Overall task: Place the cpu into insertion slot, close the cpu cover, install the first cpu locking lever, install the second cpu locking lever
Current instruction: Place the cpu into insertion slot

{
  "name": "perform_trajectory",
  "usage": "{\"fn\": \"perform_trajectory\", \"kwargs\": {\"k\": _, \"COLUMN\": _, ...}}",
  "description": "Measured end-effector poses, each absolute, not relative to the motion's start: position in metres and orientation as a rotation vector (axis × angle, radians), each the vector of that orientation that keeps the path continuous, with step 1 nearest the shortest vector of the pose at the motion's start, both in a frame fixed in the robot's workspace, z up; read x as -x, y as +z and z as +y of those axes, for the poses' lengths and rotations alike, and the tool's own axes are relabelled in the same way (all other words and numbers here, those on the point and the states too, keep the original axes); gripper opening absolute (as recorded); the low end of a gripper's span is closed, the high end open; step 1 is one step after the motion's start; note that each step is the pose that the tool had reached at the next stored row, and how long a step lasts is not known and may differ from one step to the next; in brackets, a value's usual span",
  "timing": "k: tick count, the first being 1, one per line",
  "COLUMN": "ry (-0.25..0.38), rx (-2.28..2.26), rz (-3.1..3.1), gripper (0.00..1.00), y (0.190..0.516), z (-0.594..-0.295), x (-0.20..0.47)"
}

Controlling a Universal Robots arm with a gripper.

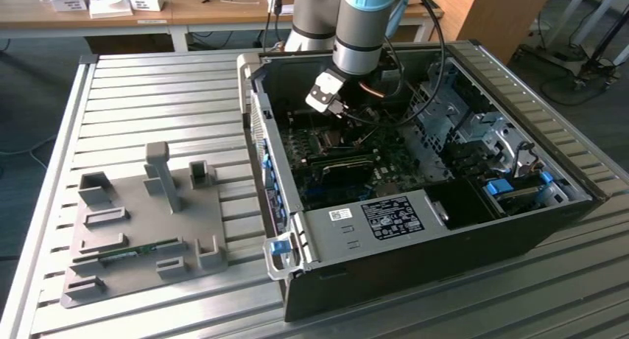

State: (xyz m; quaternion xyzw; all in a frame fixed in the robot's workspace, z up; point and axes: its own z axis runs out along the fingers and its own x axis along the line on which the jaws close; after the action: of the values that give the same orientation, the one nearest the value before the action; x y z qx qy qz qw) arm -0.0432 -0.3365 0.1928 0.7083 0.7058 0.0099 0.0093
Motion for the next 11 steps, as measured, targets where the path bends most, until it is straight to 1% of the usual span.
{"fn": "perform_trajectory", "kwargs": {"k": 11, "ry": 0.031, "rx": -2.197, "rz": 2.22, "gripper": 0.54, "y": 0.1924, "z": -0.3365, "x": 0.043}}
